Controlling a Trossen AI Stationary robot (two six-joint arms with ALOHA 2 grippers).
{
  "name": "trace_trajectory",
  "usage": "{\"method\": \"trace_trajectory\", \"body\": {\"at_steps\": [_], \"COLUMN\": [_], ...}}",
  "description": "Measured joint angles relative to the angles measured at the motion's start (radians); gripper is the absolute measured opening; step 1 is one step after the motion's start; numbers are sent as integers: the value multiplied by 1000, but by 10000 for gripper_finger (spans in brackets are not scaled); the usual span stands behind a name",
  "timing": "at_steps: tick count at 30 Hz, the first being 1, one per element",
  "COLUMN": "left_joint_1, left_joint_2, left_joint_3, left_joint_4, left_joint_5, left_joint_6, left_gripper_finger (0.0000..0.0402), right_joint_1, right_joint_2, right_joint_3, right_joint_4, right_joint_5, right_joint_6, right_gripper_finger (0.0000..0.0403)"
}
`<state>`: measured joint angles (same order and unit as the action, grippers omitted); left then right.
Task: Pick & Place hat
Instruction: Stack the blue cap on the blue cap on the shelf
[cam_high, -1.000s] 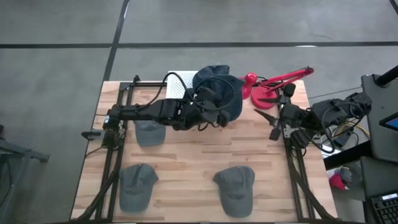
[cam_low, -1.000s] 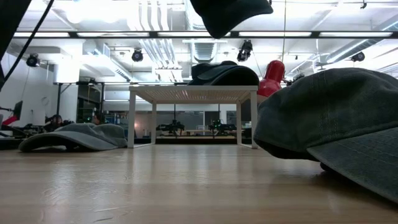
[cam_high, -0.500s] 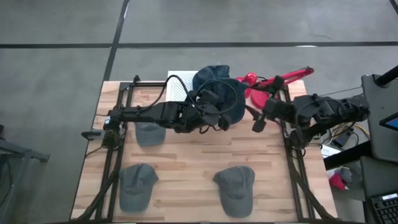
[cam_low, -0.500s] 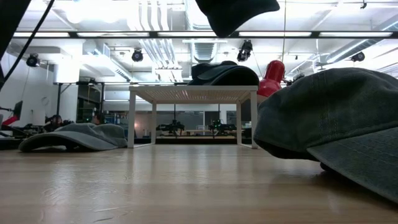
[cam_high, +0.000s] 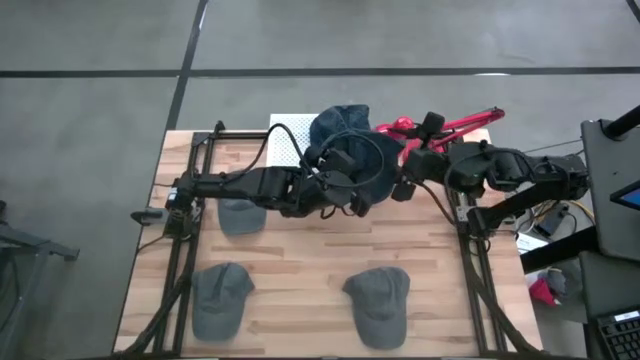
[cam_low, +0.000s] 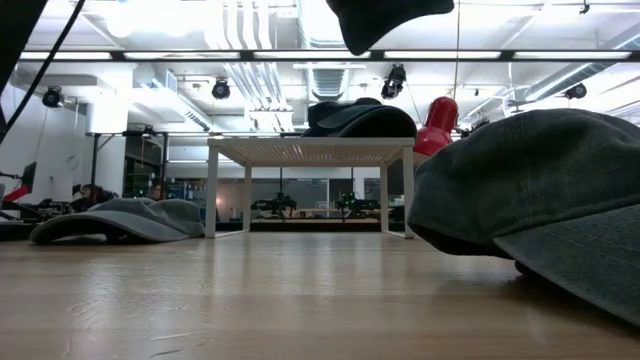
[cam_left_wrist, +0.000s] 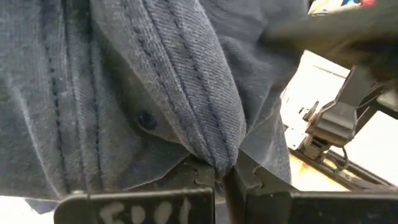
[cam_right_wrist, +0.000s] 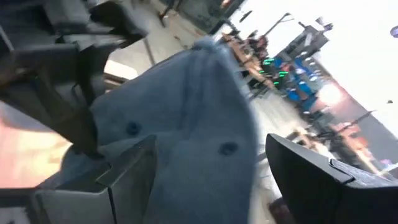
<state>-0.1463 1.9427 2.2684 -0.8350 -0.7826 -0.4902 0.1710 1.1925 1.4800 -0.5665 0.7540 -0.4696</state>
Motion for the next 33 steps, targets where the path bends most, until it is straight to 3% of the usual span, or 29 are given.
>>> {"method": "trace_trajectory", "body": {"at_steps": [4, 13, 17, 22, 31, 33], "left_joint_1": [-1, -1, 0, 0, 0, 0], "left_joint_2": [0, 0, 0, 0, 0, 0], "left_joint_3": [0, -1, -2, -2, -2, -1], "left_joint_4": [8, 9, 11, 17, 29, 29], "left_joint_5": [4, 17, 28, 30, 36, 36], "left_joint_6": [26, 43, 46, 47, 48, 47], "left_gripper_finger": [5, 5, 5, 5, 12, 14], "right_joint_1": [-31, -41, -41, -40, -41, -41], "right_joint_2": [16, 57, 69, 71, 67, 67], "right_joint_3": [2, 2, 2, 2, 33, 40], "right_joint_4": [-22, -30, -30, -31, -38, -38], "right_joint_5": [-79, -82, -81, -82, -85, -85], "right_joint_6": [36, 46, 44, 56, 82, 82], "right_gripper_finger": [293, 296, 280, 214, 31, 16]}}
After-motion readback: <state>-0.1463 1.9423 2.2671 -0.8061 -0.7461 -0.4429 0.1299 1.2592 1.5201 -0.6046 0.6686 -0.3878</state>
